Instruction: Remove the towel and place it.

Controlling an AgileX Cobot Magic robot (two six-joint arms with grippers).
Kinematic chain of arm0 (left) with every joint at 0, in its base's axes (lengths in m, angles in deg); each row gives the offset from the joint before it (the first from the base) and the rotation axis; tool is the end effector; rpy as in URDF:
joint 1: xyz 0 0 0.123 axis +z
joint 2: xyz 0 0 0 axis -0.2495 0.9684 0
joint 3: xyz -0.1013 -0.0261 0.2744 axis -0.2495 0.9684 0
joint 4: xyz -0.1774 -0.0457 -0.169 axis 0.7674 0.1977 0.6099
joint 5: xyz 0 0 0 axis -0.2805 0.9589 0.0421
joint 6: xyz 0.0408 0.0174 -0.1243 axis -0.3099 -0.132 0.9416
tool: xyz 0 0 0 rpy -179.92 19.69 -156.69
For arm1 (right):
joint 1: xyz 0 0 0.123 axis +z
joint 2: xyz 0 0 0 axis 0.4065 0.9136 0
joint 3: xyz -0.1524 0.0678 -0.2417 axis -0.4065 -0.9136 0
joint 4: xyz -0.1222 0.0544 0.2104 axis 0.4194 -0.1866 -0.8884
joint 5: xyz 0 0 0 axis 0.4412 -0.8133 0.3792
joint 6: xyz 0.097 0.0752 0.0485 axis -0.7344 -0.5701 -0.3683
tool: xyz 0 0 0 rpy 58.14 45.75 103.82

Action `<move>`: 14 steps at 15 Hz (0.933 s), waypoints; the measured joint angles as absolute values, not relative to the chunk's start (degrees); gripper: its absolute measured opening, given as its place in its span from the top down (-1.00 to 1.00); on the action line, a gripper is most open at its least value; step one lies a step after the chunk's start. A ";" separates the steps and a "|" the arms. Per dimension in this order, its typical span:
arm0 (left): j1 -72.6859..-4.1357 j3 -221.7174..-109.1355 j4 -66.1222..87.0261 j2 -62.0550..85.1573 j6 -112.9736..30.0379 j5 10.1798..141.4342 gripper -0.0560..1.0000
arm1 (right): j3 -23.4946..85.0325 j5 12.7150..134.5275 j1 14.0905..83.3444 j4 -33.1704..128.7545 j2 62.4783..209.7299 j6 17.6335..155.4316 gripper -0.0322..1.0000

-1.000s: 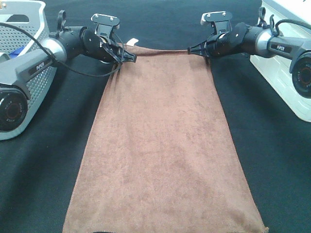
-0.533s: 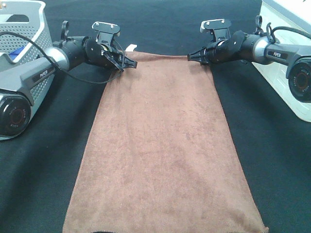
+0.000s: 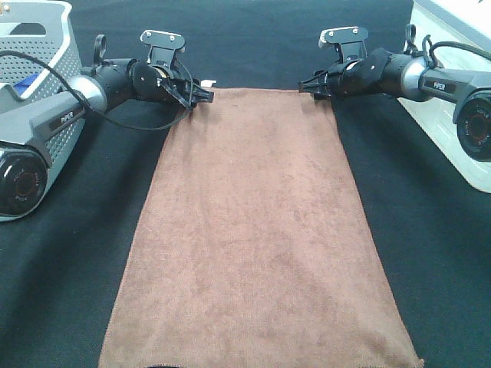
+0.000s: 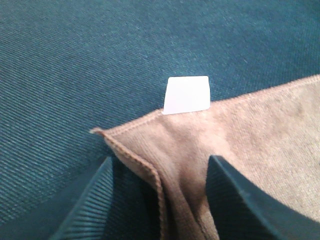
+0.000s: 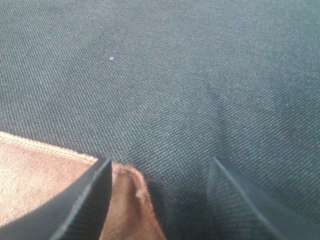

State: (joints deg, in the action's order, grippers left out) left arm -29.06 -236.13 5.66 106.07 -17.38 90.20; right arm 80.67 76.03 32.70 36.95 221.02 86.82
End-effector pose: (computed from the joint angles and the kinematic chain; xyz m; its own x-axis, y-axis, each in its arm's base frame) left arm 0.6308 -0.1709 0.0492 -0.4813 0.1561 -0.8625 0.3060 0.9520 0.0016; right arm 0.6284 0.1014 0.0543 -0.4695 -0.1518 -0.8698 -0.2217 0.9738 -0.0503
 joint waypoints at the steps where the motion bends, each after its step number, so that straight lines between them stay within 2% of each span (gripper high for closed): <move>1: -29.06 -236.13 5.66 105.55 -17.03 90.77 -0.16 | 80.67 74.48 32.70 36.95 220.90 86.82 -0.17; 2: -29.06 -236.13 5.66 104.70 -15.83 92.38 -0.26 | 80.67 72.42 32.70 37.01 220.33 86.82 -0.20; 5: -29.06 -236.13 5.38 100.00 -12.51 99.60 -0.73 | 80.67 63.08 32.70 37.58 213.91 86.76 -0.42; 6: -29.06 -236.13 5.20 97.07 -12.28 103.44 -0.80 | 80.67 59.07 32.70 38.04 210.53 86.76 -0.46; 9: -29.00 -236.30 1.19 86.88 -12.39 123.03 -0.83 | 80.67 43.20 32.70 42.80 198.56 85.50 -0.48; 11: -28.20 -236.58 -4.19 79.83 -11.13 134.09 -0.83 | 80.67 34.49 32.30 49.56 191.22 76.96 -0.49; 14: -21.55 -236.58 -7.92 73.41 -6.21 140.96 -0.83 | 80.73 24.12 28.17 55.06 182.57 67.22 -0.49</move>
